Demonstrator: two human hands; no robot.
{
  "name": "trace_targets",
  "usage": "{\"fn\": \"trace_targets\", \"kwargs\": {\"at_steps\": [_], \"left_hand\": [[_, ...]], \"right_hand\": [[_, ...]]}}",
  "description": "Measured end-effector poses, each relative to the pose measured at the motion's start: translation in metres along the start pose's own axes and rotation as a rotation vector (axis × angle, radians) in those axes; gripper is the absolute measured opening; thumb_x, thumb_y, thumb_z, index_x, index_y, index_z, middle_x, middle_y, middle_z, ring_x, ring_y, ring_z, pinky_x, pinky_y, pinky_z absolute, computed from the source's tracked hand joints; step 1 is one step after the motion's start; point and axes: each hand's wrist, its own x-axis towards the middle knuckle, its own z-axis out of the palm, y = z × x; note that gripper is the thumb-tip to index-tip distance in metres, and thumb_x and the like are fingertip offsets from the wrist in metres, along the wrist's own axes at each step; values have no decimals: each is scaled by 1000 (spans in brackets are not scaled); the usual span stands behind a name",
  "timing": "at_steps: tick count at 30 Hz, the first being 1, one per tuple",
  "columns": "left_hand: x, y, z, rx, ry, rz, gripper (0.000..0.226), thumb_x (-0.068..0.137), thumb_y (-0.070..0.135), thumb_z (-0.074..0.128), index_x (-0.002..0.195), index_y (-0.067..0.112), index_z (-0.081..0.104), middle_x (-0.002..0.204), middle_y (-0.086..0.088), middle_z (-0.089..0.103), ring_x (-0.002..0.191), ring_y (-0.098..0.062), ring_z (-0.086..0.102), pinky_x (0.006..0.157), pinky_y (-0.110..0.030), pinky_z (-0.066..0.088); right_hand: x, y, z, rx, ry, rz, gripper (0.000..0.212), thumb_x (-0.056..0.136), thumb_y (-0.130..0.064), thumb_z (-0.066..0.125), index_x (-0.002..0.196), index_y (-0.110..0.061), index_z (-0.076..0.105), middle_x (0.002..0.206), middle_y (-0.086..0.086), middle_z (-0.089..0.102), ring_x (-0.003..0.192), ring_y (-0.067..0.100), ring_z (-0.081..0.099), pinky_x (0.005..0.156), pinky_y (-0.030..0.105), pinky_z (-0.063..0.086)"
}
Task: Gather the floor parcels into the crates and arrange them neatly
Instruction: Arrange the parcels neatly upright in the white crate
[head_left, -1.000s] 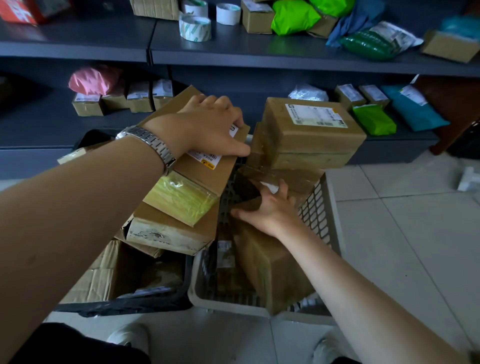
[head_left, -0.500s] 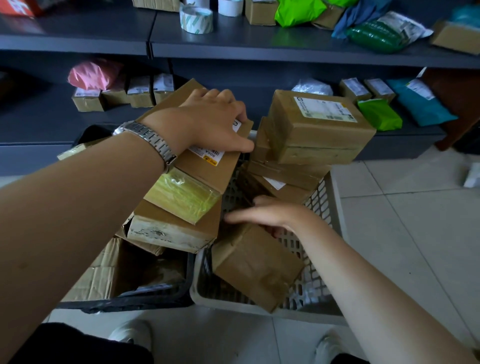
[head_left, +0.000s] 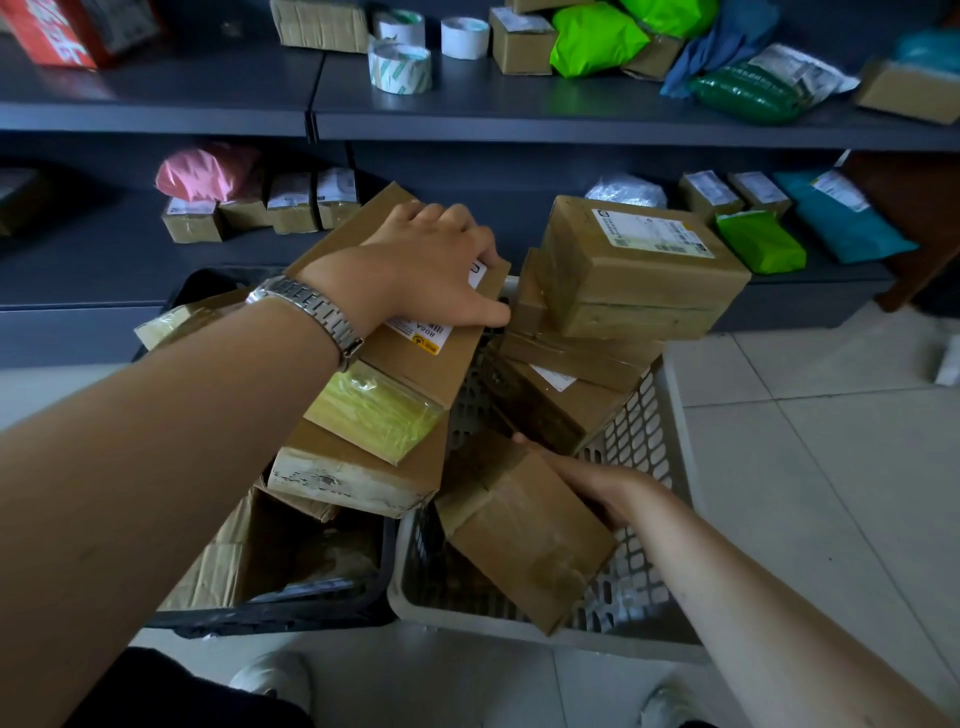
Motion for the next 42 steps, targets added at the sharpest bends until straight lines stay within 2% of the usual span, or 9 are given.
{"fn": "trace_targets", "kwargs": {"at_steps": [3,9,17,20,23,30,36,40,42], "left_hand": [[0,0,0,-6,5,3,67,78,67,52,135,34,45,141,-2,39,134,-25,33,113,-41,17],[0,-2,-1,-3,16,12,67,79,67,52,135,32,45,141,-3,38,134,-26,32,113,-42,17],[0,0,-2,2,-20,3,81,65,74,41,135,33,45,142,-3,37,134,-26,32,113,-42,17],[-1,0,-4,0,-25,2,84,62,73,38,135,33,45,142,-3,37,134,-26,33,112,-42,17],[-1,-4,-4,-2,-15,4,81,64,74,40,134,33,46,141,-3,38,133,-26,33,112,-42,18],[2,-1,-2,2,-20,7,71,74,72,49,134,32,46,140,-2,39,132,-27,34,112,-42,19],[-4,-14,-11,-310,93,-11,23,88,34,51,107,38,64,128,0,49,121,-21,46,108,-38,34],[-6,-30,-20,-156,152,-234,28,86,40,58,114,43,57,135,-6,41,131,-33,35,116,-51,20],[-18,-35,-20,-151,82,-441,73,78,64,63,139,32,38,144,-10,30,134,-38,32,111,-53,22]], "right_hand": [[3,-5,1,24,34,-30,116,40,-86,77,134,-20,58,129,13,63,117,31,61,100,41,49],[7,21,7,413,-73,-133,36,89,-44,64,104,-12,70,84,10,77,75,22,71,72,29,56],[22,27,1,590,-66,-235,53,80,-45,71,118,-7,67,98,15,74,76,26,72,70,34,56],[29,21,-2,666,-42,-328,38,92,-36,57,112,-4,65,87,14,74,69,24,71,63,32,58],[40,27,-5,749,-6,-446,37,93,-36,56,115,-7,67,102,18,73,89,33,71,79,44,58],[63,46,48,244,175,-304,71,82,-64,67,141,-33,45,133,-2,61,122,25,59,101,46,48],[41,54,49,195,22,-140,48,84,-68,57,113,-30,62,106,-2,71,102,19,64,99,42,46],[11,23,41,-158,394,-382,33,91,-53,60,113,-29,59,101,-5,71,85,10,65,83,32,55],[-19,-14,43,-84,586,-637,15,100,-37,53,107,-24,56,88,-3,67,78,16,65,68,28,52]]}}
